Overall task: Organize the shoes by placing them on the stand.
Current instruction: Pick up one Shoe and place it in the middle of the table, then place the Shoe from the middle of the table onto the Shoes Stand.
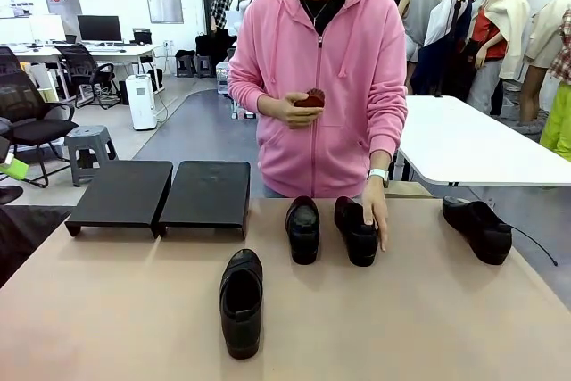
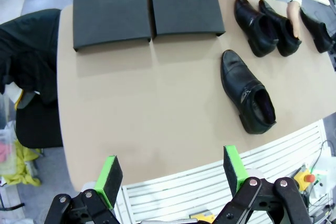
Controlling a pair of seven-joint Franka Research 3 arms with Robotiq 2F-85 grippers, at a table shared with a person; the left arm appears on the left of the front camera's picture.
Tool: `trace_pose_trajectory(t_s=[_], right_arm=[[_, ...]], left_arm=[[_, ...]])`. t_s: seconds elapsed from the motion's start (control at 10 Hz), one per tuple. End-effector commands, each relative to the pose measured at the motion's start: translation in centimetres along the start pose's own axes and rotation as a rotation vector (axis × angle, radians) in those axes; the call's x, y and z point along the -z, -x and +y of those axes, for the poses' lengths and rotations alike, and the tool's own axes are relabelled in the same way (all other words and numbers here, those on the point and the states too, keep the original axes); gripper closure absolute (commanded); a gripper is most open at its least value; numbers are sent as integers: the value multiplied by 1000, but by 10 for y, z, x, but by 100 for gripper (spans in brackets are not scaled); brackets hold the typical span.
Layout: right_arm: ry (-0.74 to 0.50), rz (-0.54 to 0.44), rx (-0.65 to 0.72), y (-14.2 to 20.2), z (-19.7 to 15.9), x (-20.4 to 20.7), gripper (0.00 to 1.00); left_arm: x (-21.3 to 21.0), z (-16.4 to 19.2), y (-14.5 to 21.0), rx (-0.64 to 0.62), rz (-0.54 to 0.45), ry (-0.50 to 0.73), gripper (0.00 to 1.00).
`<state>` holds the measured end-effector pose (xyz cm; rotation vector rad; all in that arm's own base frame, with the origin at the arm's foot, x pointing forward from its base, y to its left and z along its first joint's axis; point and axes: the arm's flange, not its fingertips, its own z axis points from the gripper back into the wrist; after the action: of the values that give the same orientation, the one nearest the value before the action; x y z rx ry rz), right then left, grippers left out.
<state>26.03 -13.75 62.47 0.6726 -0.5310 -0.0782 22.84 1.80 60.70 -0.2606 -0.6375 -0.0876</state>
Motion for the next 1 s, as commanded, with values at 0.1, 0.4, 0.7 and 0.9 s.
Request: trace_pose_trajectory(t_s=[0.1,0.4,0.7,0.9], right_arm=[[-12,4,-19,4,5,-4,0],[-12,4,-19,4,5,-4,0],[-12,4,-19,4,5,-4,0],[-12,4,-19,4,5,-4,0]], left_arm=[[0,0,-1,1,-9,13,0],[0,0,-1,1,-9,13,0],[0,0,-1,1,-9,13,0],[14,-28,-32,-57,140,12,0]])
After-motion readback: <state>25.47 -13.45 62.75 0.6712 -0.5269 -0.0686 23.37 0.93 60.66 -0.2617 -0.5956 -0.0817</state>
